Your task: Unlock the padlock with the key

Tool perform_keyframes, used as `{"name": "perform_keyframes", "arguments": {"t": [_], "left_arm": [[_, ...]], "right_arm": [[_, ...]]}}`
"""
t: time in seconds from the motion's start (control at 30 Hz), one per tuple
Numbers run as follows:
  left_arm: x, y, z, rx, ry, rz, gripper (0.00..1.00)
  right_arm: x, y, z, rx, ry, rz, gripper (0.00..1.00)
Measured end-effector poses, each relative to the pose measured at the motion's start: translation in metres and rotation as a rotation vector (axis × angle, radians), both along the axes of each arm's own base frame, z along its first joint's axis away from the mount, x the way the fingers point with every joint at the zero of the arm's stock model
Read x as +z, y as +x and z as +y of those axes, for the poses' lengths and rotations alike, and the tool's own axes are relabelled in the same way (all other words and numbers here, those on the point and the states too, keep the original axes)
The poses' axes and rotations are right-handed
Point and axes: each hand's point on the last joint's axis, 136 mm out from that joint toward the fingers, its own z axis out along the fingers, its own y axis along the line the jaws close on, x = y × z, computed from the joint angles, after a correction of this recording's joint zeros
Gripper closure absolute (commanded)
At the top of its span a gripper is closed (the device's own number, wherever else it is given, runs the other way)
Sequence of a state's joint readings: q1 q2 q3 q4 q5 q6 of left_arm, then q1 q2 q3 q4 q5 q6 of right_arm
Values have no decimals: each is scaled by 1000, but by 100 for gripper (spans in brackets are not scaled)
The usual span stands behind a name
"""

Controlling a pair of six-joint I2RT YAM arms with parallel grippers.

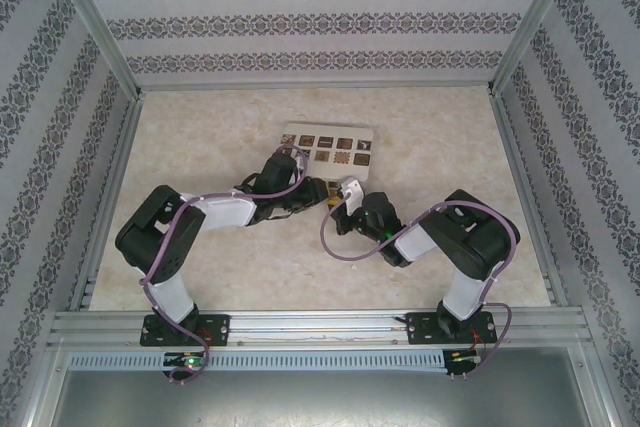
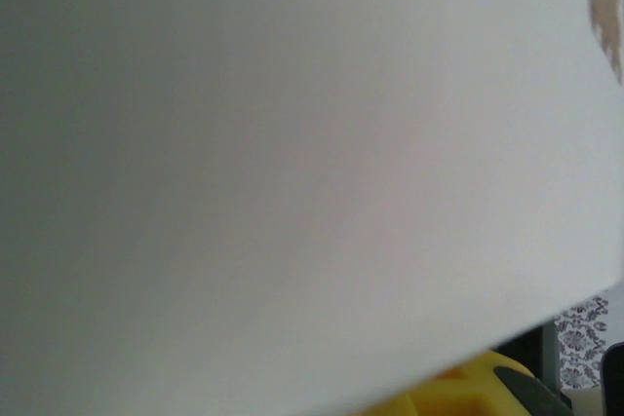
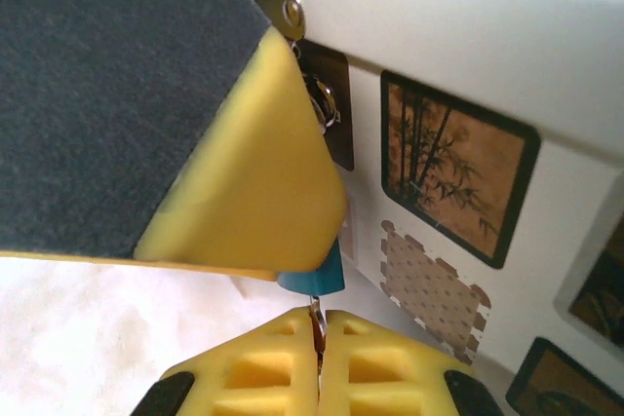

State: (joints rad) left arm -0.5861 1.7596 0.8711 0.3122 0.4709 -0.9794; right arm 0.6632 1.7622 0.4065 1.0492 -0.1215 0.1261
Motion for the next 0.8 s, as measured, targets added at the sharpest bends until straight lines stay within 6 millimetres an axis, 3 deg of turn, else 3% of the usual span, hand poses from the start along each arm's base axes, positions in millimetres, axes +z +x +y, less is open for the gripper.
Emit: {"name": "perform_keyframes", "arguments": {"t": [0.1,0.5,0.8], "left_arm": [[-8,-4,-5,-19,-4,16,73],[-11,-10,-13,-54,-18,12,49],[1,-24,1,-53,-17,1,41]], "right_arm": [[-8,-6,-4,0,-15,19,100],[-15,-14,-7,13,-23,41,100],[-20,-23,-5,41,-10,94,100]]}}
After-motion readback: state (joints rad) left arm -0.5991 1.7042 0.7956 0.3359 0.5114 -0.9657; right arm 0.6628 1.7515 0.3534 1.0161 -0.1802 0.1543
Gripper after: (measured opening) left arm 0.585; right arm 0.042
